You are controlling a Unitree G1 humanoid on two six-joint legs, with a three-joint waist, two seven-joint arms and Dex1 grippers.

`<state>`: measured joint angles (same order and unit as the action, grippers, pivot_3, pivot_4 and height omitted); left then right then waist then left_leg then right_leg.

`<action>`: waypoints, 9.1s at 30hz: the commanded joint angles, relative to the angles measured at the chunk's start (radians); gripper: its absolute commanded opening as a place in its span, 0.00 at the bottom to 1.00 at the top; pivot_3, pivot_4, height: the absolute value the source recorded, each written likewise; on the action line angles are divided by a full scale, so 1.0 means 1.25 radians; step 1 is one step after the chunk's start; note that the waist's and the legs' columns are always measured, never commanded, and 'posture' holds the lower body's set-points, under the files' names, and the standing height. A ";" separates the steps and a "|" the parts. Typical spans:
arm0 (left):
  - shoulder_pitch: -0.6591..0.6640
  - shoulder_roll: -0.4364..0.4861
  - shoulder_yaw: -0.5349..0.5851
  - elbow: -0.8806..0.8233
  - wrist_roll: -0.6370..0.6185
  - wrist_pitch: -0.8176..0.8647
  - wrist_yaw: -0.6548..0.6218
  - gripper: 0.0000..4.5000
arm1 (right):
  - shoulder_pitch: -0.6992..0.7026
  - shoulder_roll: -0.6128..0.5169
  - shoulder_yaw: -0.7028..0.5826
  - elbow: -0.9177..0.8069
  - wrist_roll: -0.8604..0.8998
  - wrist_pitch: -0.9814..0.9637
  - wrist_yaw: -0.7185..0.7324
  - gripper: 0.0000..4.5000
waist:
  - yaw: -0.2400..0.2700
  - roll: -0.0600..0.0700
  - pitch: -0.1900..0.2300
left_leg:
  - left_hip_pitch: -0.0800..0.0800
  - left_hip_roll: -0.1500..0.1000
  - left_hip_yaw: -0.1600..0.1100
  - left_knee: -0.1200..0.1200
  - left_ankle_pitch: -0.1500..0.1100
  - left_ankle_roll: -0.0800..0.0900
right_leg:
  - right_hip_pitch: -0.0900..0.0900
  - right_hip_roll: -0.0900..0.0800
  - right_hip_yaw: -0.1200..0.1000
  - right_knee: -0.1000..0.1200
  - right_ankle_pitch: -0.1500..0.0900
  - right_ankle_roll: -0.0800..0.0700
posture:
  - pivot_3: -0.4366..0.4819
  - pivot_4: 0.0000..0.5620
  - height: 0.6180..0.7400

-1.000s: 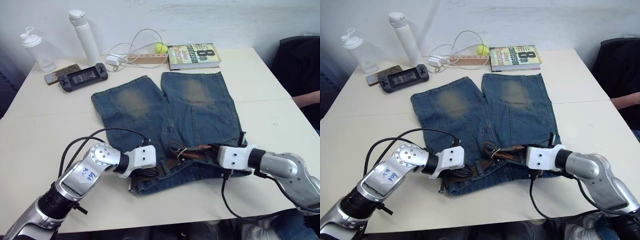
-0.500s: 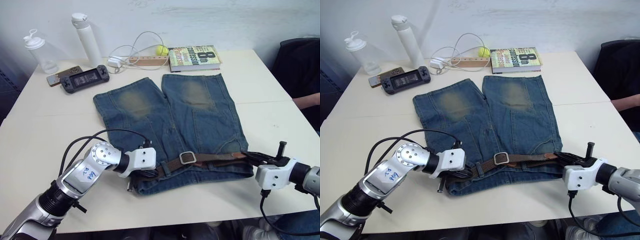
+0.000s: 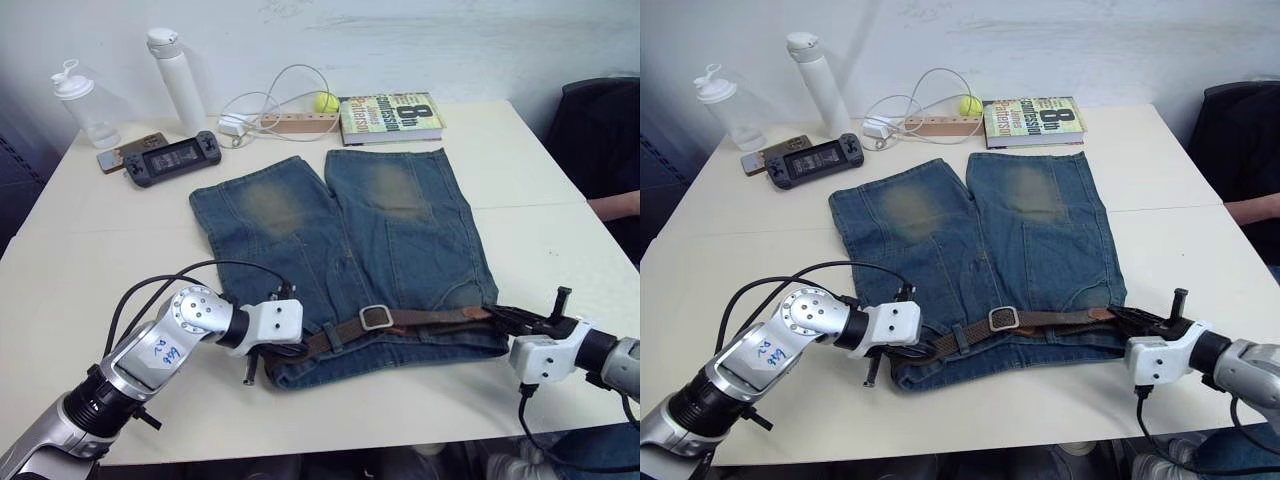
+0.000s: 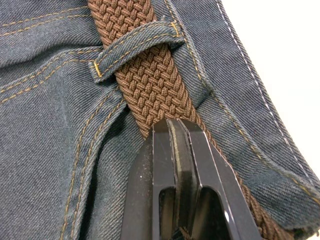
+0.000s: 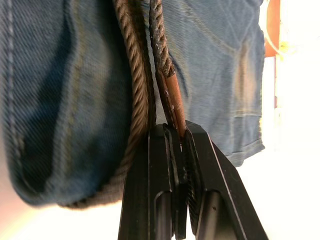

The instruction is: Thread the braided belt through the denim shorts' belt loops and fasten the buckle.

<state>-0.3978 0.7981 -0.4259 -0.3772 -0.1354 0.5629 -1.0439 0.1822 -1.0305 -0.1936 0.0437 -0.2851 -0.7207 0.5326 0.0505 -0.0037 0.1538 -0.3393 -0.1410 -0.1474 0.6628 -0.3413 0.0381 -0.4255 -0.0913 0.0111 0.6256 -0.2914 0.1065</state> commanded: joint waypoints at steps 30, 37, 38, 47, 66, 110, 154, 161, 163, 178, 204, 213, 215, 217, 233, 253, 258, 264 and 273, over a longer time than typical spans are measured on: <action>-0.044 0.093 0.258 -0.082 -0.253 0.194 -0.056 0.00 | -0.073 -0.008 0.086 -0.352 0.276 0.537 0.217 0.99 | 0.004 -0.001 0.005 | -0.004 0.003 -0.002 0.001 -0.001 -0.001 | -0.003 0.002 -0.002 -0.002 0.000 -0.001 | 0.48 0.27 1.00; -0.032 0.105 0.251 -0.091 -0.252 0.192 -0.041 0.00 | -0.028 0.045 0.062 -0.384 0.274 0.523 0.227 0.99 | 0.002 -0.001 0.005 | -0.005 0.003 -0.002 0.001 -0.001 -0.001 | -0.003 0.002 -0.002 -0.001 0.000 -0.001 | 0.48 0.27 1.00; -0.033 0.106 0.247 -0.087 -0.248 0.187 -0.041 0.00 | -0.009 0.045 0.047 -0.393 0.282 0.522 0.236 0.99 | 0.002 -0.001 0.005 | -0.005 0.003 -0.002 0.001 -0.001 -0.001 | -0.003 0.002 -0.002 -0.001 0.000 -0.001 | 0.48 0.27 1.00; -0.065 0.081 0.193 -0.057 -0.229 0.165 -0.040 0.00 | 0.039 0.075 0.031 -0.362 0.152 0.491 0.167 0.99 | 0.002 -0.001 0.005 | -0.004 0.003 -0.002 0.001 -0.001 -0.001 | -0.003 0.002 -0.002 -0.001 0.000 -0.001 | 0.48 0.27 1.00; -0.059 0.087 0.198 -0.057 -0.240 0.178 -0.038 0.00 | 0.077 0.152 0.019 -0.329 -0.043 0.350 -0.022 0.01 | 0.000 -0.001 0.005 | -0.004 0.003 -0.002 0.001 -0.001 -0.002 | -0.003 0.003 -0.001 -0.001 0.000 -0.001 | 0.48 0.27 1.00; 0.089 0.100 0.038 -0.215 -0.102 0.167 0.154 0.61 | 0.019 0.175 0.045 -0.299 -0.020 0.381 0.018 0.00 | 0.000 -0.002 0.005 | 0.001 0.008 0.005 0.000 -0.004 -0.005 | -0.002 0.011 0.009 0.000 -0.001 -0.003 | 0.48 0.27 1.00; 0.122 0.020 0.041 -0.045 0.157 -0.060 0.237 0.01 | -0.026 0.223 0.098 -0.353 -0.012 0.461 0.040 0.00 | 0.001 -0.001 0.005 | 0.003 0.010 0.008 0.000 -0.005 -0.005 | -0.002 0.014 0.013 0.001 -0.001 -0.003 | 0.48 0.27 1.00; 0.176 0.046 0.115 -0.070 0.138 -0.081 0.229 0.01 | -0.026 0.221 0.104 -0.342 -0.015 0.461 0.039 0.00 | -0.005 -0.001 0.005 | 0.004 0.012 0.010 0.000 -0.005 -0.006 | -0.003 0.016 0.014 0.001 -0.001 -0.003 | 0.48 0.27 1.00; 0.205 0.065 0.148 -0.073 0.137 -0.083 0.225 0.01 | -0.028 0.220 0.107 -0.339 -0.015 0.462 0.038 0.00 | -0.010 -0.001 0.005 | 0.004 0.012 0.010 0.000 -0.006 -0.006 | -0.003 0.016 0.015 0.001 -0.001 -0.003 | 0.48 0.27 1.00; 0.305 0.056 0.285 -0.034 0.110 0.090 0.297 0.01 | -0.049 0.216 0.130 -0.322 -0.019 0.472 0.029 0.00 | -0.020 -0.001 0.005 | 0.004 0.014 0.012 -0.001 -0.008 -0.006 | -0.003 0.018 0.016 0.002 -0.001 -0.004 | 0.48 0.27 1.00; 0.255 0.047 0.398 -0.111 -0.167 -0.001 0.100 0.98 | -0.106 0.239 0.178 -0.368 0.017 0.490 0.076 0.00 | -0.019 -0.001 0.005 | 0.004 0.014 0.013 0.000 -0.009 -0.006 | -0.004 0.018 0.016 0.000 -0.001 -0.004 | 0.48 0.27 1.00; 0.207 0.038 0.299 -0.059 -0.054 -0.039 0.157 0.98 | -0.092 0.245 0.173 -0.383 0.012 0.510 0.074 0.00 | -0.020 -0.001 0.005 | 0.004 0.014 0.014 0.000 -0.009 -0.005 | -0.004 0.018 0.016 0.001 -0.001 -0.004 | 0.48 0.27 1.00; 0.207 0.046 0.296 -0.043 -0.033 -0.053 0.163 0.98 | -0.091 0.245 0.172 -0.383 0.012 0.512 0.073 0.00 | -0.020 -0.001 0.005 | 0.004 0.014 0.014 0.000 -0.009 -0.005 | -0.004 0.018 0.017 0.001 -0.001 -0.004 | 0.48 0.27 1.00; 0.206 0.047 0.303 -0.028 -0.025 -0.059 0.168 0.98 | -0.089 0.245 0.170 -0.383 0.012 0.512 0.072 0.00 | -0.020 -0.001 0.005 | 0.004 0.014 0.014 0.000 -0.009 -0.005 | -0.004 0.018 0.017 0.001 -0.001 -0.004 | 0.48 0.27 1.00; 0.196 0.039 0.355 -0.037 -0.094 -0.054 0.141 0.98 | -0.090 0.248 0.177 -0.375 0.012 0.512 0.074 0.00 | -0.020 -0.001 0.005 | 0.004 0.015 0.014 0.000 -0.009 -0.005 | -0.005 0.018 0.017 0.001 -0.001 -0.004 | 0.48 0.27 1.00; 0.167 0.034 0.328 0.029 0.003 -0.170 0.162 0.79 | -0.091 0.257 0.183 -0.375 0.009 0.522 0.073 0.00 | -0.020 -0.001 0.005 | 0.004 0.015 0.015 0.000 -0.009 -0.005 | -0.005 0.018 0.017 0.001 -0.001 -0.004 | 0.48 0.27 1.00; 0.178 0.037 0.333 0.033 0.000 -0.183 0.147 0.22 | -0.092 0.257 0.184 -0.375 0.008 0.523 0.073 0.00 | -0.019 -0.001 0.005 | 0.003 0.015 0.015 0.000 -0.010 -0.005 | -0.005 0.018 0.017 0.001 -0.001 -0.004 | 0.48 0.27 1.00; 0.212 0.050 0.353 0.044 -0.008 -0.200 0.127 0.01 | -0.092 0.257 0.184 -0.373 0.009 0.521 0.073 0.00 | -0.020 -0.001 0.005 | 0.003 0.015 0.015 0.000 -0.010 -0.005 | -0.005 0.018 0.017 0.001 -0.001 -0.004 | 0.48 0.27 1.00; 0.312 0.129 0.382 0.075 0.035 -0.249 0.113 0.01 | -0.101 0.247 0.184 -0.347 0.011 0.509 0.069 0.00 | -0.022 -0.001 0.005 | 0.004 0.017 0.016 0.000 -0.011 -0.005 | -0.005 0.020 0.018 0.000 -0.001 -0.005 | 0.48 0.27 1.00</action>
<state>-0.0282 0.9253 0.0050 -0.3347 -0.1357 0.2423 -0.9156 0.0603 -0.7142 0.0695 -0.3911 -0.2780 -0.0876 0.6282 0.0234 -0.0054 0.1600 -0.3344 -0.1195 -0.1270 0.6625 -0.3547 0.0314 -0.4316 -0.0656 0.0332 0.6260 -0.2926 0.1007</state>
